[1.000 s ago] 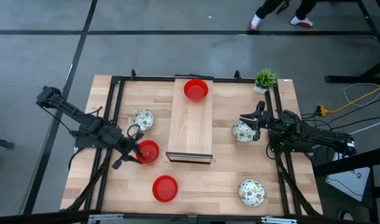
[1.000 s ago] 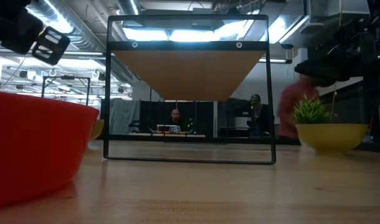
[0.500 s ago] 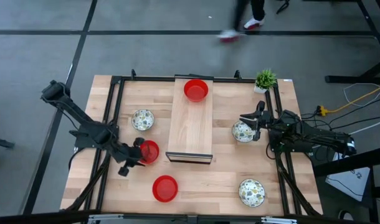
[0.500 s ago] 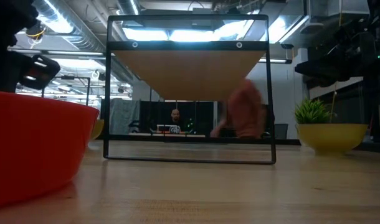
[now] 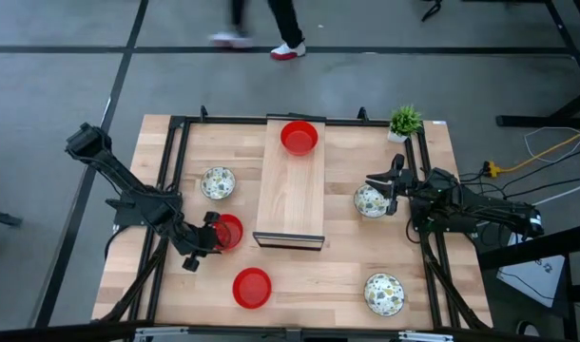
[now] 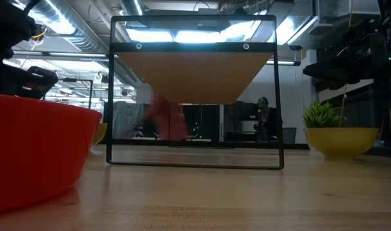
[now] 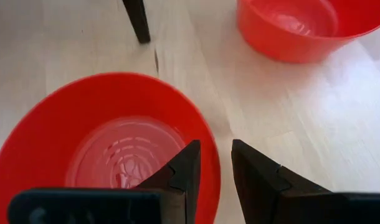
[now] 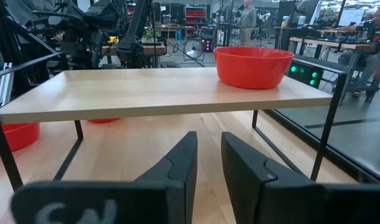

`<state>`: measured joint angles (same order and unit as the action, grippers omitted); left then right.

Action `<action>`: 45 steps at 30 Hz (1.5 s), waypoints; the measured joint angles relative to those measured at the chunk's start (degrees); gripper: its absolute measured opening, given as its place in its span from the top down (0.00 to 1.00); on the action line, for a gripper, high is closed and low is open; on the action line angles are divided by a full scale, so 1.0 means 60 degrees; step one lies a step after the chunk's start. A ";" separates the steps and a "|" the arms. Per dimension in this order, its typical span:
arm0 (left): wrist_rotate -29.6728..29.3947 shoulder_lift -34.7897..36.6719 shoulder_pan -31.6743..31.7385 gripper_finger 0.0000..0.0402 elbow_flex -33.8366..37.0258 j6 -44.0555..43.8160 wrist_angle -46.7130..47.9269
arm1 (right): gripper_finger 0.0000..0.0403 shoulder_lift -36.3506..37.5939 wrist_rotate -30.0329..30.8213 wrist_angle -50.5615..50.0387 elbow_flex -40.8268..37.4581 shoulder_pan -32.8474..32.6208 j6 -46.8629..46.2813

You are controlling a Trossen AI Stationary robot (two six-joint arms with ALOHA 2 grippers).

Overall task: Pick & Place Mini bowls
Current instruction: Stack the top red bowl on top of the red bowl on the shelf

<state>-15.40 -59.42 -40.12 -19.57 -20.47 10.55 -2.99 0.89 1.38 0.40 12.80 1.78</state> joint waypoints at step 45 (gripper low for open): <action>-0.0306 0.0708 -0.0008 0.99 0.0000 0.0093 0.0075 | 0.81 -0.0002 0.0000 0.0002 0.0000 -0.0002 -0.0002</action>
<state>-17.24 -55.17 -40.17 -19.57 -19.91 11.00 -3.01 0.89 1.39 0.40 12.79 1.77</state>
